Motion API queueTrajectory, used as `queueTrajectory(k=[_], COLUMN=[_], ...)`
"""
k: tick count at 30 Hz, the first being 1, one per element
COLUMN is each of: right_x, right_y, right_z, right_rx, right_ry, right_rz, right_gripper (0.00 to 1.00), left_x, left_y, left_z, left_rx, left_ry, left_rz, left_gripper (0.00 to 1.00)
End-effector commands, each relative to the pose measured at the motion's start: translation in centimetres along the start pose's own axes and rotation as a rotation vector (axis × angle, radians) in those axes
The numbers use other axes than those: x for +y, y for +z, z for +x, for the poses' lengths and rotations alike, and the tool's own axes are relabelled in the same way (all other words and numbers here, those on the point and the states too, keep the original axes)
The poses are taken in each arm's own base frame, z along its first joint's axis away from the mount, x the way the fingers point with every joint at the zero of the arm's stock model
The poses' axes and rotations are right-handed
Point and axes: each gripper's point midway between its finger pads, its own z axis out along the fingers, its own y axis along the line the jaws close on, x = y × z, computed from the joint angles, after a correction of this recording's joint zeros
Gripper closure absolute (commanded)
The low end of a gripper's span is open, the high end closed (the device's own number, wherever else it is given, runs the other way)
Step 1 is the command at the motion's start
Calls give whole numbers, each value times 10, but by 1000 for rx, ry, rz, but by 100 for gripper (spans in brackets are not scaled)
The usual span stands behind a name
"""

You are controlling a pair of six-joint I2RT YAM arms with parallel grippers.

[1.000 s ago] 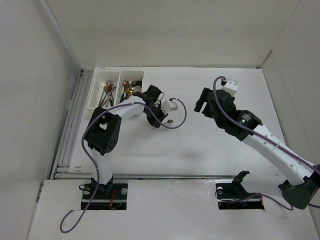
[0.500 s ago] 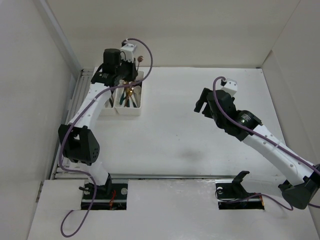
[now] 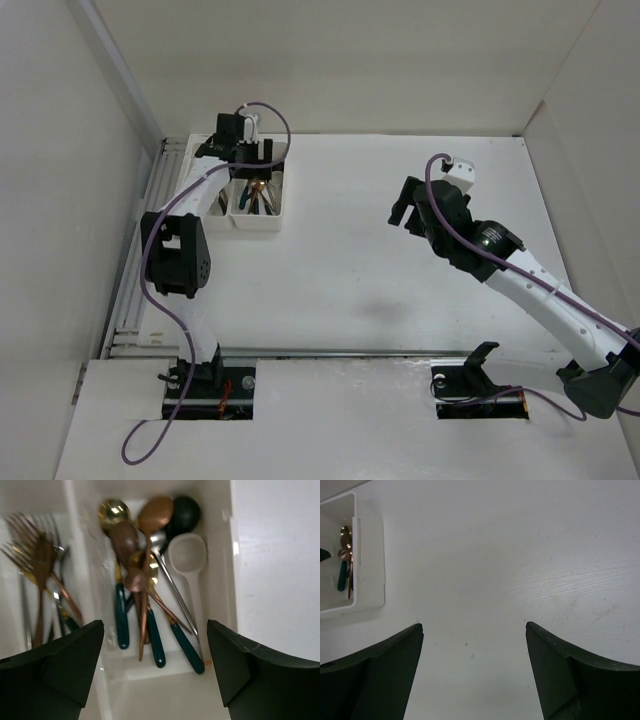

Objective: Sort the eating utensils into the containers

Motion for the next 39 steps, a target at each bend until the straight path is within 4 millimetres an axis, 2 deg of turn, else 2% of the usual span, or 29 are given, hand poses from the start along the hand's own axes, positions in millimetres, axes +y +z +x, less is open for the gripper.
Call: queueTrajectory(k=[1, 2, 4, 5, 6, 8, 9, 10, 11, 13, 15, 16, 17, 18, 20, 21, 22, 23, 25, 27, 29, 33, 36, 39], right_x=[4, 4, 4, 2, 2, 2, 3, 5, 2, -3, -9, -13, -18, -19, -26, -27, -26, -26, -24, -25, -24, -30, -37, -40], right_y=[-12, -12, -12, -12, -12, -12, -10, -12, -5, 0, 6, 10, 13, 17, 21, 23, 22, 22, 20, 19, 14, 10, 7, -1], right_z=[-18, -18, -18, -17, -17, -17, -17, -18, -8, -9, -6, -4, -8, -1, -4, -2, -6, -6, -10, -13, -19, -16, -6, -1], right_rx=[-46, -46, -46, -40, -40, -40, -38, -31, 0, 13, 38, 50, 46, 66, 69, 81, 69, 69, 70, 63, 60, 83, 111, 120], right_ry=[18, 18, 18, 13, 13, 1, -19, -19, -58, -75, -99, -108, -104, -122, -117, -127, -123, -123, -124, -116, -114, -133, -130, -134], right_rz=[-19, -19, -19, -14, -14, -14, -11, -20, 6, 37, 83, 103, 128, 145, 171, 181, 183, 183, 184, 193, 191, 209, 223, 210], right_gripper=[12, 10, 6, 2, 2, 0, 0, 0, 0, 0, 0, 0, 0, 0, 0, 0, 0, 0, 0, 0, 0, 0, 0, 0], left_x=[18, 27, 39, 47, 64, 84, 106, 123, 133, 166, 178, 191, 196, 202, 213, 215, 215, 215, 213, 214, 211, 207, 204, 200], left_y=[-76, -97, -124, -153, -170, -189, -215, -222, -225, -247, -246, -259, -261, -253, -271, -264, -265, -274, -268, -280, -277, -276, -275, -279], left_z=[-97, -114, -133, -148, -153, -149, -149, -139, -129, -102, -71, -52, -38, -11, 15, 39, 52, 59, 82, 92, 106, 123, 129, 125], left_rx=[-293, -357, -434, -514, -553, -592, -636, -626, -607, -556, -459, -412, -377, -304, -285, -240, -225, -252, -213, -234, -201, -173, -171, -199], left_ry=[-77, -85, -98, -110, -133, -174, -233, -285, -301, -323, -304, -305, -298, -278, -303, -309, -335, -365, -372, -380, -367, -368, -367, -368], left_rz=[-57, -93, -148, -179, -242, -321, -444, -522, -590, -787, -874, -948, -979, -1015, -1069, -1068, -1065, -1042, -996, -982, -981, -967, -955, -933], left_gripper=[18, 15, 7, 4, 0, 0, 0, 0, 0, 0, 0, 0, 0, 0, 0, 0, 0, 0, 0, 0, 0, 0, 0, 0])
